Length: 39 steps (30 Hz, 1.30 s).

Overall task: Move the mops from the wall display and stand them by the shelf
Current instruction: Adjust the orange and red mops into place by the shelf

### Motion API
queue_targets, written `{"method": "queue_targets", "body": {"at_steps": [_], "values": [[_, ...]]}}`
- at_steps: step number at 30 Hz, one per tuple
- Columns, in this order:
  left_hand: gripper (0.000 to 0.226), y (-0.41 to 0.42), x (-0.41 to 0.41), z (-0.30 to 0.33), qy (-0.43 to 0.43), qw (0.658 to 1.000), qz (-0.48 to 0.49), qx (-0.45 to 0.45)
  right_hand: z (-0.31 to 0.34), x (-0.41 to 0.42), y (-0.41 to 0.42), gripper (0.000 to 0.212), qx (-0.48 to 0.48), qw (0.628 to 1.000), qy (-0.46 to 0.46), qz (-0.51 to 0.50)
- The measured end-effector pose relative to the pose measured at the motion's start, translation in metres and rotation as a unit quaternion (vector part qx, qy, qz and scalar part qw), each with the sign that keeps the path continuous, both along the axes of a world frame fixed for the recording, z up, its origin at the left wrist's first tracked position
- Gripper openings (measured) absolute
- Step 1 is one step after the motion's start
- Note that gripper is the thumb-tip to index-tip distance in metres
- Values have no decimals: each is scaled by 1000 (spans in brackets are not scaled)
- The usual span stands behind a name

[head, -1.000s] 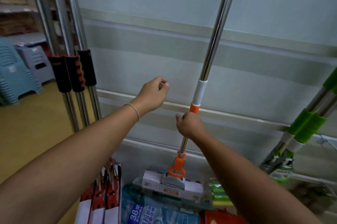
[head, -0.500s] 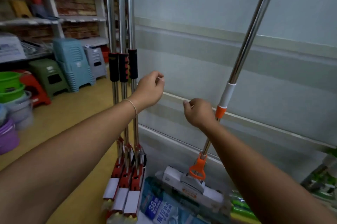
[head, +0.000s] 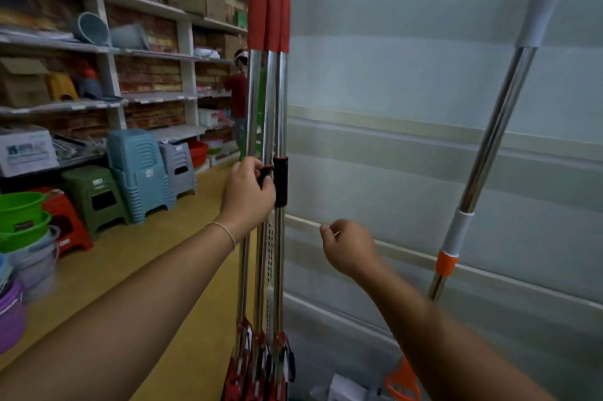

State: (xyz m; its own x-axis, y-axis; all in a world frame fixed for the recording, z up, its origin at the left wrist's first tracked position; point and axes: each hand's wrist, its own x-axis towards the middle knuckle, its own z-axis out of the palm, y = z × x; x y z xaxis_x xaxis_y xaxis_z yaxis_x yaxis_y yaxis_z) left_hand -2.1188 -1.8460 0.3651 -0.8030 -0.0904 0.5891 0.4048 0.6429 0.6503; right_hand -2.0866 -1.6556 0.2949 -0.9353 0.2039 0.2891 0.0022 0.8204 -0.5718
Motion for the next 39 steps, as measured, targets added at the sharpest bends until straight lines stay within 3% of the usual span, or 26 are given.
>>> {"method": "queue_targets", "body": {"at_steps": [5,13,19,30,39], "values": [[31,-34,-28,-4,-14,999,-13,37,-6,-18,-37,37,-15,1000,-4,-26],[82,-42,-51,-58,-171,978,-62,101,-57,-23,-53,33,-24,995,-91,-43],[106,-36,-68,-120,-247,960,-16,132,-114,-35,-65,36,-44,986,-159,-4],[121,-22,-87,-201,-333,930,30,155,-196,-79,-62,54,-81,962,-253,63],[113,-9,-97,-243,-257,961,37,91,-234,-105,-51,67,-89,939,-309,118]]}}
